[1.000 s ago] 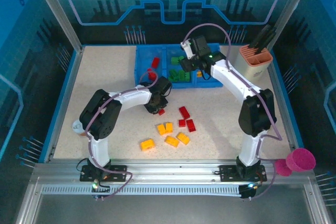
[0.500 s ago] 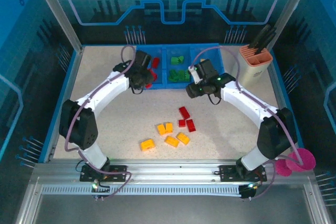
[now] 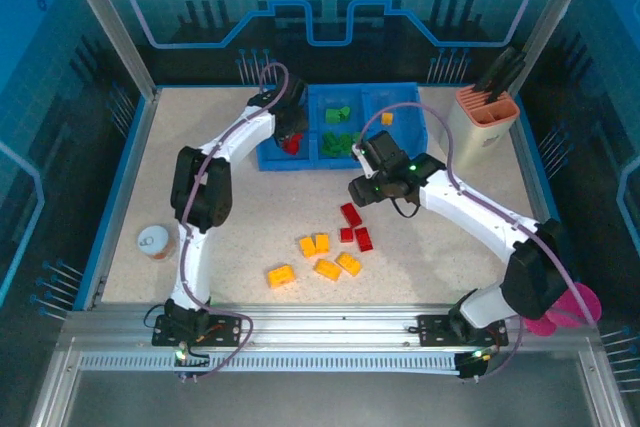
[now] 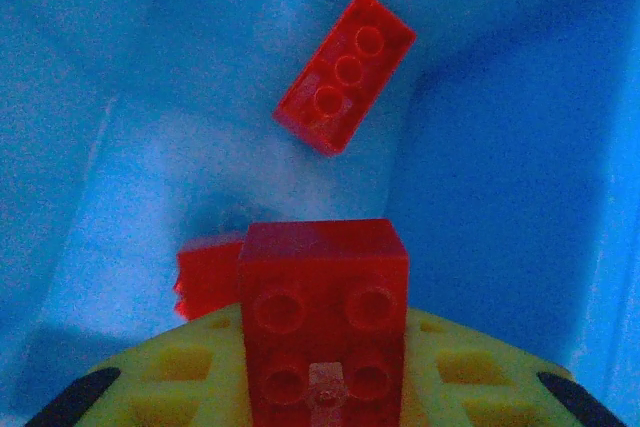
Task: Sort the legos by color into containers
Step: Place the lego in the container.
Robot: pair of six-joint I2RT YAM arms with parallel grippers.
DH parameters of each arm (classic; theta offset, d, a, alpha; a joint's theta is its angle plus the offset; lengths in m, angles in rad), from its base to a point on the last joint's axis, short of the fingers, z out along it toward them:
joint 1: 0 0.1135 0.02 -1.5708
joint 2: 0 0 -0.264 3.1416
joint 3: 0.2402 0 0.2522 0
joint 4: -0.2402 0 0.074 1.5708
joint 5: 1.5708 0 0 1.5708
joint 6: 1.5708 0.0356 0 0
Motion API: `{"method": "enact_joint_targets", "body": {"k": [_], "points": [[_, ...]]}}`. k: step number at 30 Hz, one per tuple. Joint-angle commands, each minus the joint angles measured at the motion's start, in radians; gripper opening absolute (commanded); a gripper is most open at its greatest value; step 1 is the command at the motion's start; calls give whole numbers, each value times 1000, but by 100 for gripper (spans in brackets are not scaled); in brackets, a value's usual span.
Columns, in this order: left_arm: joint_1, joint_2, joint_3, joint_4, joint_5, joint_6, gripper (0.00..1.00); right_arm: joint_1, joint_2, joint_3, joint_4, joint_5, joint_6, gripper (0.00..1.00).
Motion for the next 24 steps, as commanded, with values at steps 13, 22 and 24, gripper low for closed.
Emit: {"method": "enact_joint_targets", "body": {"k": [13, 22, 24], "points": [[24, 72, 204, -122, -49, 99, 47, 15, -102, -40, -80, 85, 14, 61], [20, -91, 79, -141, -8, 110, 52, 14, -129, -38, -86, 98, -3, 61], [6, -163, 24, -162, 17, 113, 54, 11, -139, -38, -85, 98, -12, 61]]}}
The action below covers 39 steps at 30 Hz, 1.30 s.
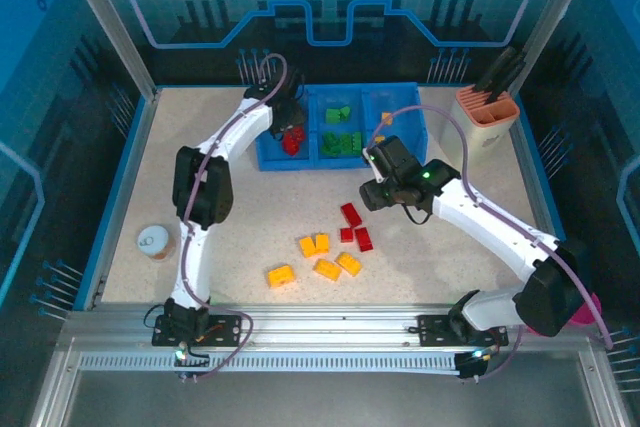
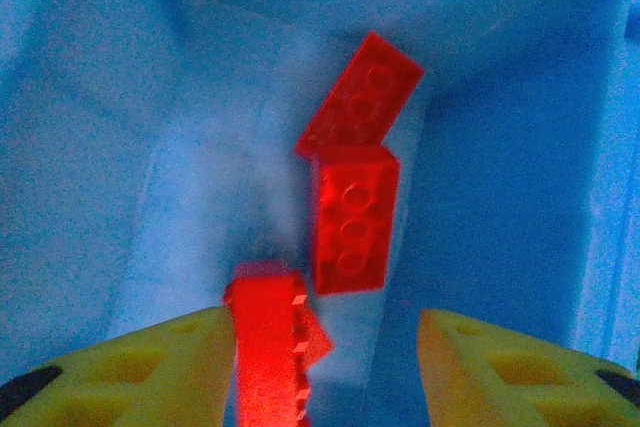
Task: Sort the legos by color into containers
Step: Place the lego in the container, then pick up the lego from the center of the table.
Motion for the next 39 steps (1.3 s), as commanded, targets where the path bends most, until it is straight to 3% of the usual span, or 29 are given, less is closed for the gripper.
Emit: {"method": "enact_joint_targets", "body": {"k": [1, 5, 10, 14, 19, 30, 39], "points": [[-23, -191, -85, -57, 37, 31, 55, 4, -44, -3, -20, 21, -23, 61], [-109, -388, -311, -78, 27, -13, 56, -13, -85, -7, -19, 30, -41, 64], [-258, -548, -550, -107, 74, -275, 56, -62, -160, -18, -27, 6, -52, 69], [-405, -577, -647, -45, 53, -435, 57, -101, -233, -46, -38, -25, -55, 73], [-532, -474, -609, -6, 22, -545, 63, -142, -301, -90, -62, -70, -52, 78], [-578, -227, -457, 30, 42, -576, 67, -180, -402, -145, -80, -169, -38, 97], [-573, -88, -369, -13, 65, -587, 67, -187, -397, -157, -76, -185, -58, 98]]}}
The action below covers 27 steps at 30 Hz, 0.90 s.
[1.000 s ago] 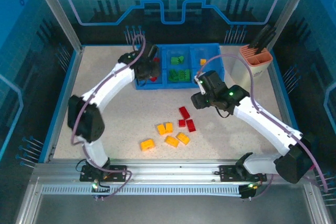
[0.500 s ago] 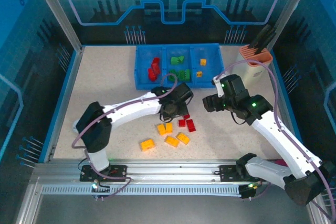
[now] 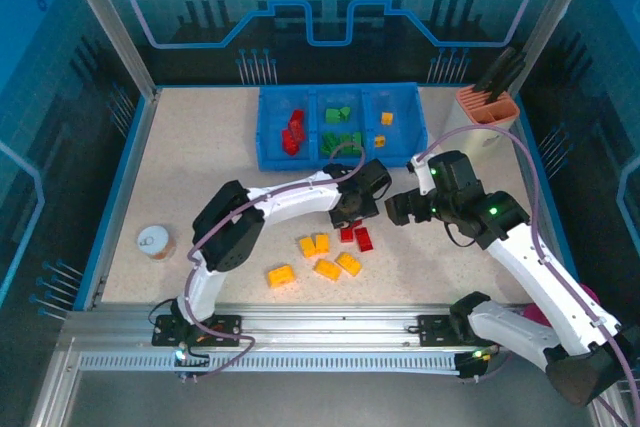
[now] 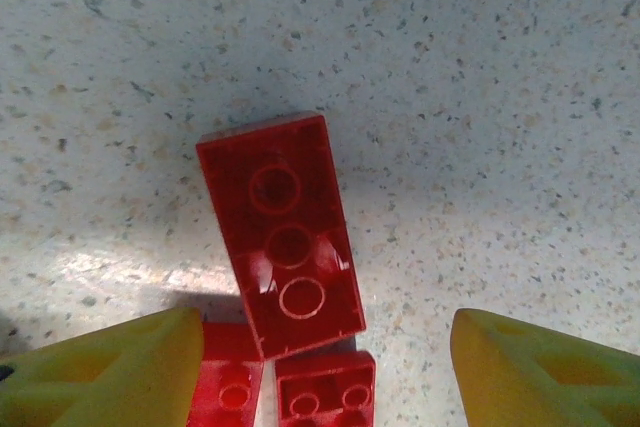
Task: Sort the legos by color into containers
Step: Pick up the lego from the center of the table.
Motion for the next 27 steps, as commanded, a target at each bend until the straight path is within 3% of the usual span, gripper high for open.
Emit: {"method": "enact_joint_targets", "body": {"k": [1, 7, 19, 27], "points": [[1, 47, 37, -49, 14, -28, 66, -20, -5, -10, -7, -15, -15, 98], [16, 82, 26, -48, 31, -40, 57, -33, -14, -19, 4, -16, -19, 97], [49, 82, -10, -62, 66, -20, 26, -41, 21, -26, 20, -28, -23, 97], [123, -58, -18, -149, -33, 75, 24, -42, 53, -34, 34, -39, -16, 98]]}}
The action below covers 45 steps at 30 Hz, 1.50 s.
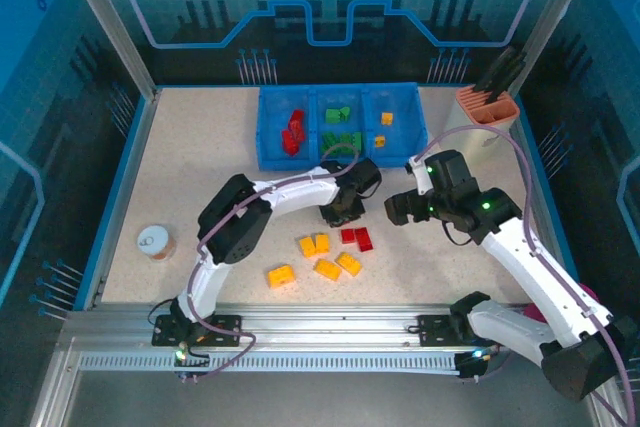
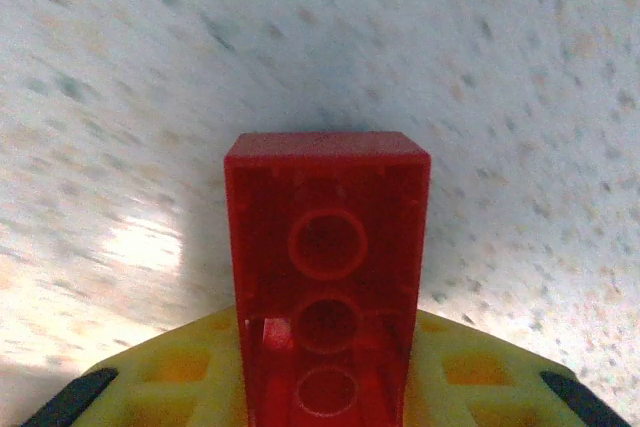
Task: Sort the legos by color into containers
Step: Pick up the lego from the center of the table, then place the lego in the container.
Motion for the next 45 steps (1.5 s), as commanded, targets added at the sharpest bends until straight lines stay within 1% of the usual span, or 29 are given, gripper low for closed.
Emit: {"method": "enact_joint_targets", "body": {"k": [1, 7, 9, 13, 17, 21, 24, 27, 28, 30, 36, 41, 43, 45], "points": [[56, -113, -8, -78, -67, 59, 24, -16, 11, -8, 14, -20, -9, 98], [161, -189, 46, -87, -151, 182, 23, -19, 33, -15, 23, -41, -11, 98], [209, -186, 90, -89, -171, 232, 23, -19, 44, -14, 24, -42, -11, 97], [295, -139, 207, -92, -177, 312, 24, -20, 66, -1, 21, -31, -14, 97], [367, -39, 374, -100, -186, 391, 23, -22, 80, 1, 20, -21, -16, 97], [426, 94, 548, -118, -180, 432, 23, -22, 107, 5, 15, -12, -17, 97], [460, 202, 665, -117, -172, 463, 23, -23, 126, 14, 11, -1, -21, 96], [484, 325, 828, -152, -168, 487, 23, -23, 143, 24, 8, 3, -28, 96], [490, 348, 848, -148, -164, 485, 23, -24, 149, 27, 6, 2, -29, 96], [504, 372, 852, -114, -153, 476, 22, -25, 160, 35, 0, 0, -29, 96], [516, 415, 892, -85, -171, 509, 23, -25, 180, 33, 4, -13, -30, 96], [523, 413, 889, -87, -181, 517, 30, -26, 197, 35, 12, -24, -32, 96], [525, 408, 889, -89, -182, 519, 31, -25, 199, 39, 10, -27, -34, 96], [526, 399, 887, -90, -183, 524, 35, -25, 199, 39, 11, -27, -35, 96]]}}
